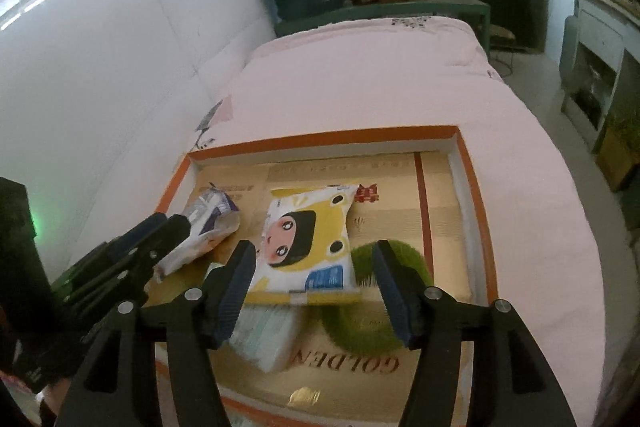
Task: Organize soft objects
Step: 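Lower and release the snack bag with the left gripper while the right gripper releases the wipes pack, then move both grippers back from the tray to the pile of items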
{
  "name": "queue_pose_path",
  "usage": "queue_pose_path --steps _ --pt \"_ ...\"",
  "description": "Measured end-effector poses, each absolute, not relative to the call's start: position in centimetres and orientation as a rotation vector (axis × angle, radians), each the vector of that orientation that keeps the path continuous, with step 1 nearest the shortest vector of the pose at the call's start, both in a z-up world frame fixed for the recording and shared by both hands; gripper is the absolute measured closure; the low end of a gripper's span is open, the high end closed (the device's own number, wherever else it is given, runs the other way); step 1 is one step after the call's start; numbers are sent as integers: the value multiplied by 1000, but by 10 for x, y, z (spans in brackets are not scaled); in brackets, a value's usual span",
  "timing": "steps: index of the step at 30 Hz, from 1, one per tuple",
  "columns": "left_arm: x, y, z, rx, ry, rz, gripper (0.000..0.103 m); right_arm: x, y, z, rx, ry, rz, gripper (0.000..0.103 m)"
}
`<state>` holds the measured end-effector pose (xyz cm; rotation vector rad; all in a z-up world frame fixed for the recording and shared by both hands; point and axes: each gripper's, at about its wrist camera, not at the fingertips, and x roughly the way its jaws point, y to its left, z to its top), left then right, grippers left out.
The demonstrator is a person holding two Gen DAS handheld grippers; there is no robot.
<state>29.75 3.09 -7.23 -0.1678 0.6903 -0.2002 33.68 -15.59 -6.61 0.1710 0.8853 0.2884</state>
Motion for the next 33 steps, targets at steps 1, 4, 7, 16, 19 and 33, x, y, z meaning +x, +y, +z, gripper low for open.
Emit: queue_pose_path --steps 1,4,7,16,19,33 --pt "296 30 -71 -163 687 -200 65 334 -158 -65 184 885 292 41" --pt "292 27 -66 -151 673 -200 65 326 -163 -64 201 885 291 41" --pt "285 22 -58 -118 645 -190 52 319 -166 -62 213 885 290 41" --pt "261 11 -33 -64 614 -171 45 289 -168 -45 166 844 239 41" --pt "251 11 -28 -52 623 -155 45 279 -168 -41 160 834 237 41" --pt "200 9 -10 -25 623 -90 45 237 -164 -27 158 814 256 41"
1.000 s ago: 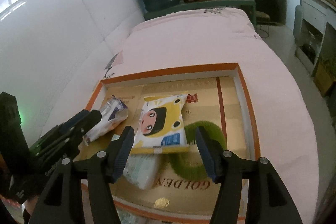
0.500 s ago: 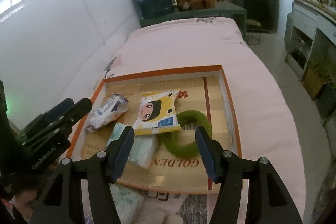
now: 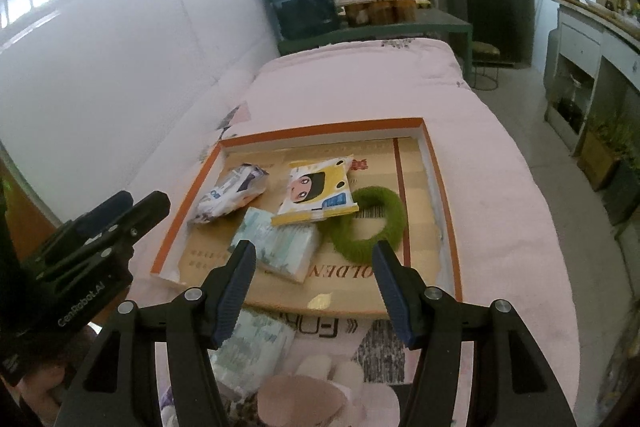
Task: Organize soft objects
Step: 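Move both grippers back from the tray to the pile of items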
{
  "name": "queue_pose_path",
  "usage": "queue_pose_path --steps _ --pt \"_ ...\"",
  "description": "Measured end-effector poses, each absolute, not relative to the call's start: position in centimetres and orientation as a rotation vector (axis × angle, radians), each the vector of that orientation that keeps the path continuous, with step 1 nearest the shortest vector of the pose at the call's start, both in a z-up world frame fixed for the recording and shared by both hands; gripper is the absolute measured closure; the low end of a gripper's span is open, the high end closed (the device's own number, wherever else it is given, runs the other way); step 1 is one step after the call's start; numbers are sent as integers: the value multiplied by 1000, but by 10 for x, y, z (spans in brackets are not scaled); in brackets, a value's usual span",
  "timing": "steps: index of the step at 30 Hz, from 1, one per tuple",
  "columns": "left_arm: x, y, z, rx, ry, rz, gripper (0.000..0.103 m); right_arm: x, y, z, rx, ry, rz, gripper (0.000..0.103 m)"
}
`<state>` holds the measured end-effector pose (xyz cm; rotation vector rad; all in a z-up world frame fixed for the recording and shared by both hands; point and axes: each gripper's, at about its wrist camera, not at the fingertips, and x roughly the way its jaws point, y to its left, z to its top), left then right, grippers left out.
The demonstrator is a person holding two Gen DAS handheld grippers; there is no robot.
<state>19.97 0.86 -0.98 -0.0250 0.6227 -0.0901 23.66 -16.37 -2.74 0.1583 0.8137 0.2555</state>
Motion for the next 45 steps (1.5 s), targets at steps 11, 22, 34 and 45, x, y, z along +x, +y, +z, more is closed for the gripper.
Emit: queue_pose_path --steps 11,22,34,45 --pt "174 10 -7 -51 643 -120 45 208 -159 -20 132 805 260 41" --pt "146 8 -3 -42 651 -109 45 178 -156 -17 108 802 257 41" --pt "119 12 -3 -40 652 -100 45 146 -144 -20 81 809 282 41" --pt "97 20 -8 -55 644 -96 45 124 -146 -18 79 807 280 41"
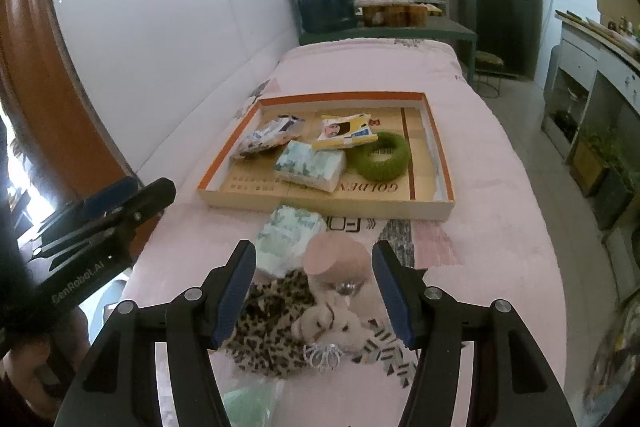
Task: Organize soft objects
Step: 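Move both grippers back from the tray to the pile of items, then grasp the white plush bunny with the left gripper while the right gripper grasps the tiara bunny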
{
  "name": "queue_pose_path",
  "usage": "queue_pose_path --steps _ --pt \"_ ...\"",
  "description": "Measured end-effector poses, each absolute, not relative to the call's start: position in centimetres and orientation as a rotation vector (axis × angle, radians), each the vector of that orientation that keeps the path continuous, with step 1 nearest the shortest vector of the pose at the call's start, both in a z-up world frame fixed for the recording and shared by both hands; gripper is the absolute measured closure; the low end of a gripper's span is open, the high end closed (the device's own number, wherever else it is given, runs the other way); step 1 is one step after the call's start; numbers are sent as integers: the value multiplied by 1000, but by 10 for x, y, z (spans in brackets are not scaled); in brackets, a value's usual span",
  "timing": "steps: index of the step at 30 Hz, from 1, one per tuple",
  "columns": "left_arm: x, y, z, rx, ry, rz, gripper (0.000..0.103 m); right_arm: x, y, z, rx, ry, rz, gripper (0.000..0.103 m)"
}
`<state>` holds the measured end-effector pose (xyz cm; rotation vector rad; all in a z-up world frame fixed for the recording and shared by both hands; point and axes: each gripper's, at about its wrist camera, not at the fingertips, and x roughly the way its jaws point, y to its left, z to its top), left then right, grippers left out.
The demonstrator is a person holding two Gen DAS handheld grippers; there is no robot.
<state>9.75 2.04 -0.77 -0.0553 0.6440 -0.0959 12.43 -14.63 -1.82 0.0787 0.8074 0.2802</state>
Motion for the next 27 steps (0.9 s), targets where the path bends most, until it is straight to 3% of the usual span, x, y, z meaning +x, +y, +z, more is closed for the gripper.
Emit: queue_pose_path --steps 27 --pt "35 -6 -47 -30 632 -242 45 84 -162 -68 113 900 239 41"
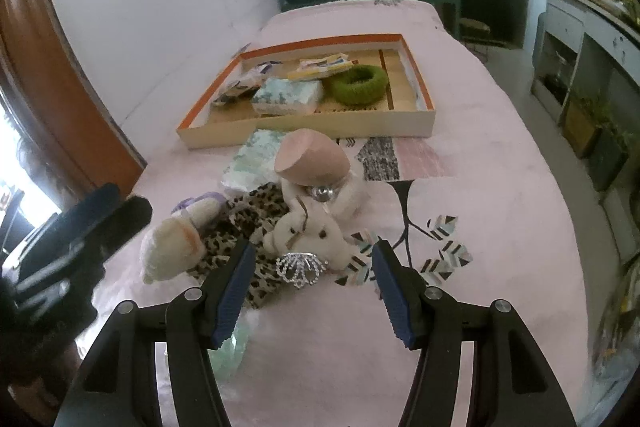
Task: Organize soft objects
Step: 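Grasp the white plush bunny with the left gripper while the right gripper grasps the tiara bunny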
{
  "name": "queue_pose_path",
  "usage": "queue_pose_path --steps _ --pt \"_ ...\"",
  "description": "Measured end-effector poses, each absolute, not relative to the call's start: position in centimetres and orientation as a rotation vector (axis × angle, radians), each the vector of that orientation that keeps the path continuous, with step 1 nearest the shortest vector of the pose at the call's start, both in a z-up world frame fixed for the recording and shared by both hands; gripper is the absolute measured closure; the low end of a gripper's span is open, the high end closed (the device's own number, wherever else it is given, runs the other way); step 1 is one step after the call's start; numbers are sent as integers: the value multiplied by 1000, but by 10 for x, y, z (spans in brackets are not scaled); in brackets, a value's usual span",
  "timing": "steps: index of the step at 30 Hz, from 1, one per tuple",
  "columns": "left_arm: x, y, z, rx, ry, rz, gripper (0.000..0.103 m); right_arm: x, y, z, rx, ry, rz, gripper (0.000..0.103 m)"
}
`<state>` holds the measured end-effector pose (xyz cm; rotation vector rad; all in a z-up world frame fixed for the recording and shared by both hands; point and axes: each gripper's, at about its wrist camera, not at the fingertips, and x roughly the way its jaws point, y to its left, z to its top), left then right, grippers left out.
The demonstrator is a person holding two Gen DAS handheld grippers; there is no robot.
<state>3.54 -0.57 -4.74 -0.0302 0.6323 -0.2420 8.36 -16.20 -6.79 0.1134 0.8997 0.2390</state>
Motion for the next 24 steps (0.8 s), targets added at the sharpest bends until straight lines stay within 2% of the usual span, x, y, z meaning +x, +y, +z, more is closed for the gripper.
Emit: queue_pose_path --steps 14,15,17,24 --pt "43 -14 -76 -15 687 -259 46 86 -163 -75 121 921 240 41" --pt "44 -14 -77 -16 691 -262 47 87 -163 -76 122 924 243 41" --pt "45 -14 -79 -21 699 -266 61 88 -163 -78 125 930 244 41" --pt "41 -7 -75 -53 663 -279 68 96 -160 -86 149 953 258 41"
